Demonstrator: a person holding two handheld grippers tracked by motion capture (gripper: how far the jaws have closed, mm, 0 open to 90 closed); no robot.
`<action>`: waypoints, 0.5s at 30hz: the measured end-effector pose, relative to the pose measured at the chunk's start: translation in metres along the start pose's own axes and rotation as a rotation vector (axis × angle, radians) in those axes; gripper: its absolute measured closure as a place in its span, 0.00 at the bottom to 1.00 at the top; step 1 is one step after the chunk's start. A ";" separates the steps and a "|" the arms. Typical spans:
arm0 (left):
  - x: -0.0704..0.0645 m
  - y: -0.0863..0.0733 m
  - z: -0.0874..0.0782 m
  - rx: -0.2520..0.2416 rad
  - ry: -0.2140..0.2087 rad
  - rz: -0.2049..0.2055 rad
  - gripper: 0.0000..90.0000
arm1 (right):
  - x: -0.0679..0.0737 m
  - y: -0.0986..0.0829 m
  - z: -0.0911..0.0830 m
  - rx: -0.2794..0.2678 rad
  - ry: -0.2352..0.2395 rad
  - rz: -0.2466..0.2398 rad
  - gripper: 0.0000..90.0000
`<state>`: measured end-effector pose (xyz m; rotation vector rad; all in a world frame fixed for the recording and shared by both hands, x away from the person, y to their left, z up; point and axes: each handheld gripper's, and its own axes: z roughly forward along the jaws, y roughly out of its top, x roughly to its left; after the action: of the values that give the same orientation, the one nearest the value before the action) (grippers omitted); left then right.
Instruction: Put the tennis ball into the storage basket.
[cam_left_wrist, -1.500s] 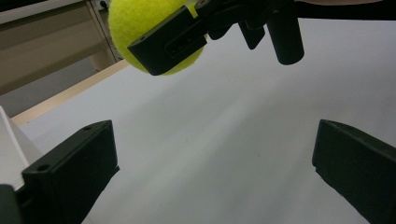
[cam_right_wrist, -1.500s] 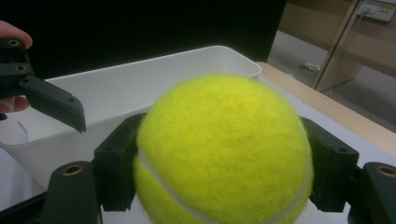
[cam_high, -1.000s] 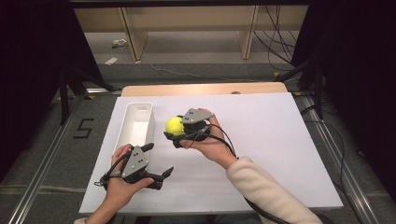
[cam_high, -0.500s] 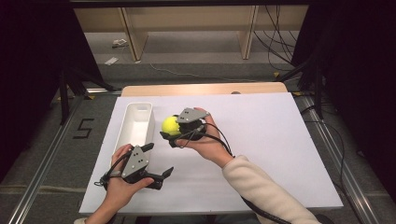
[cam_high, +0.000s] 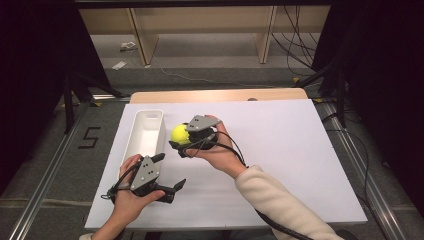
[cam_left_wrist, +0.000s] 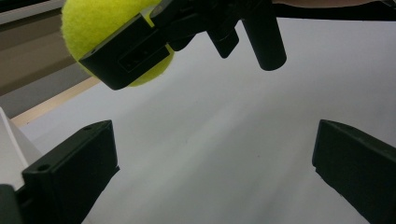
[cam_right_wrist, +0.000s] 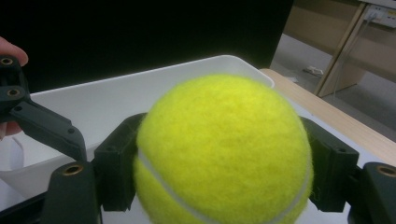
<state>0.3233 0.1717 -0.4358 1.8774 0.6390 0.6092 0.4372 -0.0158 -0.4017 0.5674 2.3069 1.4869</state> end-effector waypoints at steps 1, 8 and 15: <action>0.000 0.000 0.000 0.000 -0.001 -0.001 0.00 | 0.000 0.000 0.001 -0.001 0.001 0.001 0.29; 0.000 0.000 0.000 0.000 -0.001 0.001 0.00 | 0.003 0.002 0.006 0.000 0.005 -0.003 0.29; 0.000 0.000 0.000 0.000 0.000 0.003 0.00 | 0.003 0.003 0.008 0.007 0.006 -0.006 0.29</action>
<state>0.3231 0.1716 -0.4356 1.8788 0.6359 0.6110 0.4386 -0.0070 -0.4026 0.5581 2.3173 1.4798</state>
